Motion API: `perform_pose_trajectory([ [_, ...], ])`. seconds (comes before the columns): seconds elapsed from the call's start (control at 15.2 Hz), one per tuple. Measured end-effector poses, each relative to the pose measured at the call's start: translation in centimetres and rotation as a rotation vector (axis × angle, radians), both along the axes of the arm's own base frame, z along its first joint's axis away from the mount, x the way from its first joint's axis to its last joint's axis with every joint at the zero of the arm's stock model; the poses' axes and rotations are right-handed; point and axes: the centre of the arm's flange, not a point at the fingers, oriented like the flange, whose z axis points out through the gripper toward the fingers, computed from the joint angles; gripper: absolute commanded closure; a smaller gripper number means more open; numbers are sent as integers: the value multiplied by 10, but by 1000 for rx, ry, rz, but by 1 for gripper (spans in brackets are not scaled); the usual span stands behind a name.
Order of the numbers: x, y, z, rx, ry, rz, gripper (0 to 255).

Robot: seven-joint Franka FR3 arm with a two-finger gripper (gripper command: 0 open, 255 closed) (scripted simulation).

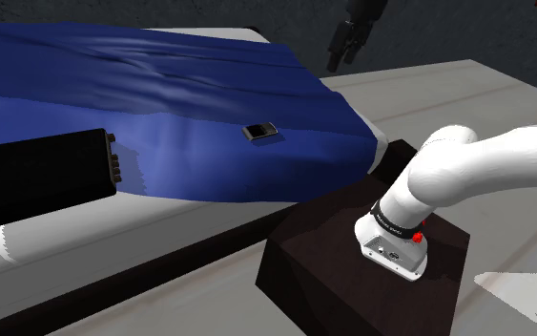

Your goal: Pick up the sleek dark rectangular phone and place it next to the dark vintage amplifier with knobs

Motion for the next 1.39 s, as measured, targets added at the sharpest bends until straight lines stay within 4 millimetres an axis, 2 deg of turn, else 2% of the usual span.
perform_pose_trajectory([
  [0.13, 4, -1, -5, -1, 1, 21, 0],
  [0.33, 24, -3, -31, -7, 8, 136, 0],
  [0.92, 103, 8, -128, -28, 27, 547, 0],
  [1.39, 150, 34, -202, -44, 41, 869, 0],
])
